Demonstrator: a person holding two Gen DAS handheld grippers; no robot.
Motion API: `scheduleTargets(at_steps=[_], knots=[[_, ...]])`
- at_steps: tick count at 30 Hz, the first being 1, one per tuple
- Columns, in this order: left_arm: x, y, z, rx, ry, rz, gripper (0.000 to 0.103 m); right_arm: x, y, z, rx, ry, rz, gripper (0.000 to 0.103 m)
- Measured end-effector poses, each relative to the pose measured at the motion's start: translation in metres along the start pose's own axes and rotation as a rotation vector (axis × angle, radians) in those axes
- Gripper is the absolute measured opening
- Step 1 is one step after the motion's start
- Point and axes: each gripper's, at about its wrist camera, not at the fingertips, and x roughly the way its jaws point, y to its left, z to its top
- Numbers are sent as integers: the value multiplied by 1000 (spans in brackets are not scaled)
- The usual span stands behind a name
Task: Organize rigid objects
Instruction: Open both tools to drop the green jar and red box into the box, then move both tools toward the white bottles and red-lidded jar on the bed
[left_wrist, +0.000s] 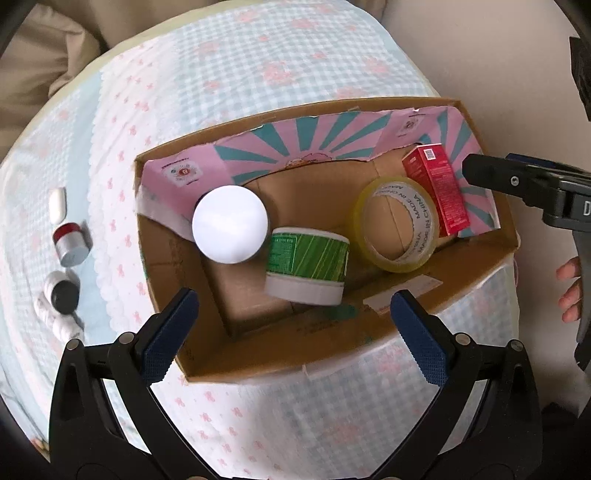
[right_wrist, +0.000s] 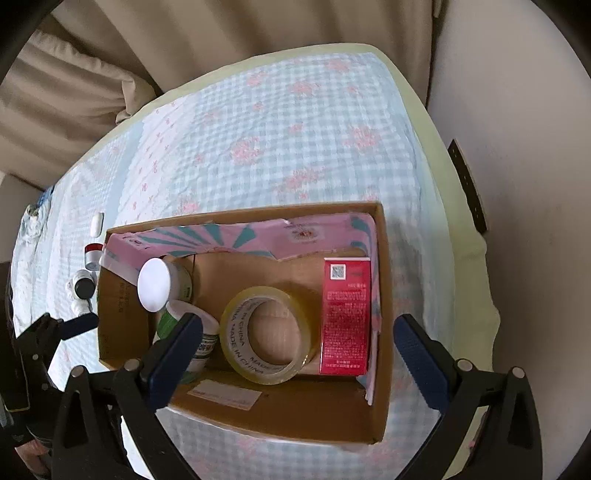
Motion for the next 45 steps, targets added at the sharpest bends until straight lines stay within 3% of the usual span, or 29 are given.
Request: scheduleTargets(at_steps=[7, 23, 29, 36, 41, 45], knots=[[-7, 0, 2, 4, -10, 0, 103, -5, 6, -10, -9, -2, -14, 103], [-130, 25, -37, -41, -123, 0, 103, -78, 53, -29, -48, -73, -28, 103], [-181, 72, -71, -134, -195, 24, 103, -110, 97, -44, -109, -119, -43, 103], [-224, 158, -119, -238, -251, 25, 103, -139, 173, -63, -176, -146, -24, 103], [-235, 220, -145, -260, -254, 82, 103, -146, 237, -70, -195, -187, -73, 103], [-228, 279, -163, -305, -237, 63, 103, -134, 279, -69, -169, -183, -66, 103]])
